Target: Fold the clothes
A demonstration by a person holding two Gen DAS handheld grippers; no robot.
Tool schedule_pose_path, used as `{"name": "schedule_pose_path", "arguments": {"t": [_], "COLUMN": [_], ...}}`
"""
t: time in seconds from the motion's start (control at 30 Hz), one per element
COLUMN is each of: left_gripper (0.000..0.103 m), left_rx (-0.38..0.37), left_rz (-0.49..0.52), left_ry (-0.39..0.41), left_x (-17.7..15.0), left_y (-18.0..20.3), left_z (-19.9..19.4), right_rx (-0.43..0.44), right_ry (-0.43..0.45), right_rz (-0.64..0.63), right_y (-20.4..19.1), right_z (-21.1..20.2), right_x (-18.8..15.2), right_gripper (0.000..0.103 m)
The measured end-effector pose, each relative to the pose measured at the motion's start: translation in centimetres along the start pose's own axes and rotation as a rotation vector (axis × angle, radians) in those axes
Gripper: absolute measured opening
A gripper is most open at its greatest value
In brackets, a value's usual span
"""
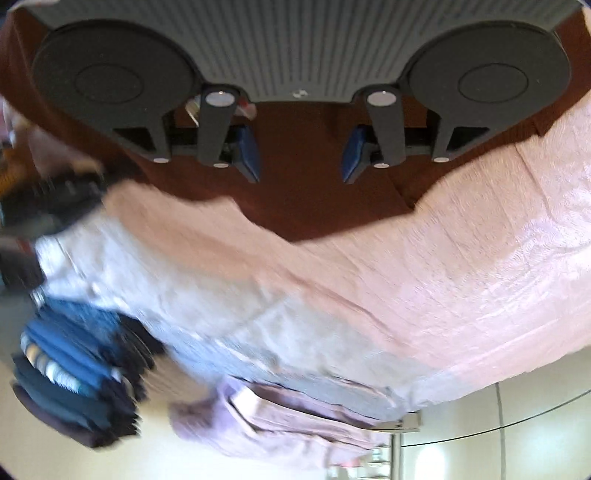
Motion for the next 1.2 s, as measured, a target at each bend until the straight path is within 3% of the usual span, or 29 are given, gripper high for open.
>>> {"name": "schedule_pose_path", "arguments": {"t": [0.1, 0.13, 0.23, 0.43, 0.57, 0.6, 0.63, 0.8, 0.87, 1.0, 1.07, 1.13, 1.2], "left_gripper": [0.039, 0.036, 0.032, 0.033, 0.031, 0.030, 0.030, 0.036, 0.036, 0.044, 0.046, 0.038, 0.037], "left_rx": [0.014, 0.049, 0.253, 0.297, 0.273, 0.254, 0.227, 0.051, 0.061, 0.165, 0.181, 0.194, 0.206], "left_rz": [0.037, 0.075, 0.186, 0.067, 0.036, 0.039, 0.042, 0.048, 0.098, 0.150, 0.091, 0.060, 0.042], "left_ry": [-0.032, -0.053, -0.106, -0.061, -0.021, -0.015, -0.013, -0.049, -0.089, -0.119, -0.118, -0.090, -0.055], "left_x": [0.8, 0.7, -0.2, 0.1, 0.5, 0.3, 0.1, -3.5, -5.6, -7.9, -7.7, -7.5, -7.5], "left_y": [-0.1, 0.0, -0.5, -3.9, -3.7, -3.1, -2.5, 1.0, 2.2, 1.7, 0.7, 0.4, 0.2], "left_z": [3.0, 4.1, 6.6, 6.6, 4.1, 3.1, 1.9, -2.7, -2.8, -1.8, -2.2, -4.1, -6.3], "right_rx": [-0.023, -0.036, -0.073, -0.088, -0.072, -0.077, -0.087, -0.084, -0.102, -0.147, -0.179, -0.188, -0.198], "right_ry": [-0.007, -0.009, -0.009, -0.002, 0.022, 0.025, 0.028, 0.030, 0.011, -0.002, -0.009, -0.014, -0.019], "right_rz": [-0.045, -0.065, -0.069, -0.050, 0.016, 0.024, 0.032, 0.070, 0.061, 0.060, 0.042, 0.040, 0.037], "right_y": [-0.8, -1.0, -0.9, -1.0, -0.8, -1.0, -1.2, -3.0, -3.7, -4.8, -5.7, -6.5, -7.4], "right_z": [0.2, 0.2, -0.1, 0.0, -1.3, -1.8, -2.4, -4.9, -5.1, -5.6, -6.2, -7.0, -7.9], "right_x": [0.1, 0.1, 0.2, -0.5, -0.9, -1.1, -1.4, -4.0, -5.2, -6.4, -6.7, -7.4, -8.0], "right_gripper": [0.004, 0.004, 0.004, 0.004, 0.008, 0.012, 0.018, 0.020, 0.020, 0.020, 0.020, 0.020, 0.021]}}
Point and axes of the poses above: each gripper's, at about its wrist camera, not at the fingertips, and z roughly the way its jaws point, y to its right, x to its top, the point moved 2 cm from there along z, roughly the way its jaws point, and after that the axes turned 14 degrees about -z, right-handed, at the moved point
